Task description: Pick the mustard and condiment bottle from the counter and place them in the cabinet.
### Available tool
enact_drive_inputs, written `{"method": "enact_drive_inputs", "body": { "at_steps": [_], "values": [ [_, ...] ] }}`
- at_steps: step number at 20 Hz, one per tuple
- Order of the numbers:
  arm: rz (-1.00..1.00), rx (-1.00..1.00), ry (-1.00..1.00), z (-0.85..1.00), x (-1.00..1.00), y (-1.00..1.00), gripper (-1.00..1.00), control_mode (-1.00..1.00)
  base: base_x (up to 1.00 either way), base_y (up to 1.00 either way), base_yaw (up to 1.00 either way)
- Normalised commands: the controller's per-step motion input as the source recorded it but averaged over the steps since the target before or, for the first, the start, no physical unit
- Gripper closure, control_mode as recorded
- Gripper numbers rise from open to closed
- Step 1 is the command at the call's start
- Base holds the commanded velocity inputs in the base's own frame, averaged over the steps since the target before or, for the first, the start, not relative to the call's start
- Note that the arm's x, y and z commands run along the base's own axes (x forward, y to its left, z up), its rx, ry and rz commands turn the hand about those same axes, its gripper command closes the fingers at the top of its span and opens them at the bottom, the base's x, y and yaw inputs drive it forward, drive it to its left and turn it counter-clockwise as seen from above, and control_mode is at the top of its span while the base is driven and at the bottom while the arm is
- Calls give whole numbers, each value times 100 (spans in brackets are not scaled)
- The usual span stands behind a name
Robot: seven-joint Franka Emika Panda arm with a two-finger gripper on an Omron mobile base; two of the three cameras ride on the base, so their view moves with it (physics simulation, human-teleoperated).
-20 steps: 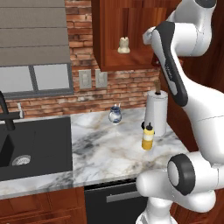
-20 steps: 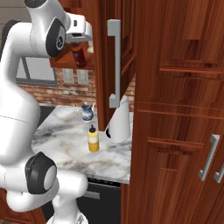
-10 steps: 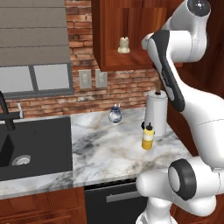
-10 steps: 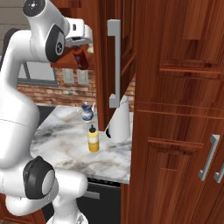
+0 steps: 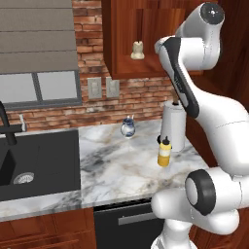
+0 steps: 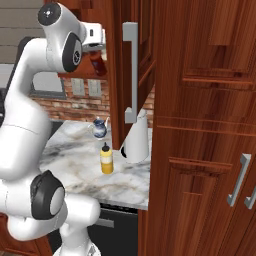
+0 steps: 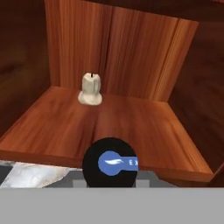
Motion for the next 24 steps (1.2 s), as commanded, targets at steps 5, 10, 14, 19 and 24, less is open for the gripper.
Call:
{"method": "enact_drive_inputs", "body": {
  "at_steps": [5, 10, 14, 19, 24],
  "values": [
    [-5, 0, -2, 3, 56, 0, 100, -100, 0, 0, 0],
    [-5, 1, 0, 6, 52, -4, 100, -100, 0, 0, 0],
    [-1, 3, 0, 0, 35, -16, 100, -100, 0, 0, 0],
    [0, 10, 0, 0, 21, -31, 100, -100, 0, 0, 0],
    [0, 11, 0, 0, 4, -26, 100, -100, 0, 0, 0]
  ]
}}
